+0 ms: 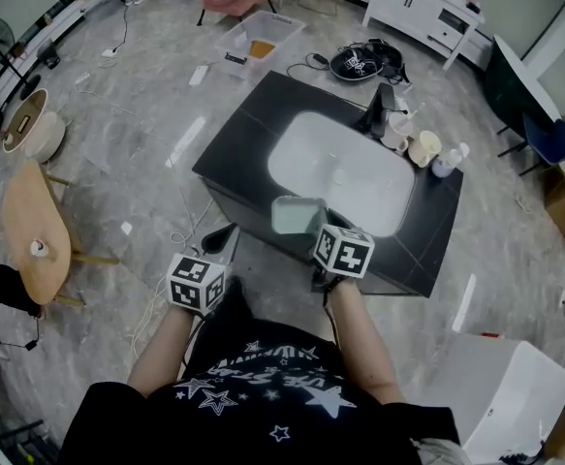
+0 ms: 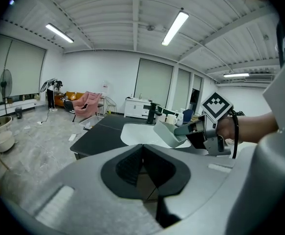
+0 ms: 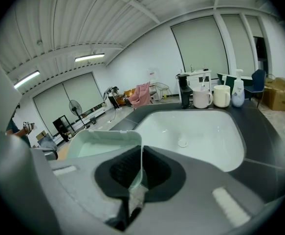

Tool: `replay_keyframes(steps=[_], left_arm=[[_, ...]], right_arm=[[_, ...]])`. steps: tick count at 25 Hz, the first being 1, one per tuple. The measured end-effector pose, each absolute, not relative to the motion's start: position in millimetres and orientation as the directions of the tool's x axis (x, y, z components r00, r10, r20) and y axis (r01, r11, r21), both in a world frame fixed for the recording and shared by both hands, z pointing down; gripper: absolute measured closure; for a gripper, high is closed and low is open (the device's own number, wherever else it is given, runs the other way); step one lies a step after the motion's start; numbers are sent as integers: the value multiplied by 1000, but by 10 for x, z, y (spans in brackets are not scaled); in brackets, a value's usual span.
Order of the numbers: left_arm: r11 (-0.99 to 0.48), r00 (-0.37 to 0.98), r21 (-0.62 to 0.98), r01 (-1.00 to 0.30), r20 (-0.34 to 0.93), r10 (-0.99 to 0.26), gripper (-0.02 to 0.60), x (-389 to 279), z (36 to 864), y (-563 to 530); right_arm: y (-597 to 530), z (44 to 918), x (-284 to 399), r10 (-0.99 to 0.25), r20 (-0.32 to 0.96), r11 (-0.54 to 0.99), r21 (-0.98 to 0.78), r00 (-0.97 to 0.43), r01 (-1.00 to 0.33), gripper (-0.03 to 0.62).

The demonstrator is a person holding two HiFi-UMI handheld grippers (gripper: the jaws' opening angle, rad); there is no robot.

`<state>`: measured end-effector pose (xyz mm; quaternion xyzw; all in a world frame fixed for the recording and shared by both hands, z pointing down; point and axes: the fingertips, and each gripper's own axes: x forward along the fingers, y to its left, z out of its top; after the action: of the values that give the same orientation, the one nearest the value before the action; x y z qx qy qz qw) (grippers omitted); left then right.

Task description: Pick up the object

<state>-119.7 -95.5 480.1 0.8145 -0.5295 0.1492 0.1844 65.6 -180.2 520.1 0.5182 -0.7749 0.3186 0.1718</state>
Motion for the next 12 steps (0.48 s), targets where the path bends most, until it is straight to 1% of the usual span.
replay_keyframes(steps=[4,12], left_arm=[[-344,369,139,-929,435,-821,571,-966,4840,-655],[-280,322,159,-947,447,-835,571,-511,4974,21]], right_arm=[[-1578,5214,841,-692,573,294,-332,-440,-896,583],[-986,5316,1302,-666,573,328,-348,-477,-878,583]])
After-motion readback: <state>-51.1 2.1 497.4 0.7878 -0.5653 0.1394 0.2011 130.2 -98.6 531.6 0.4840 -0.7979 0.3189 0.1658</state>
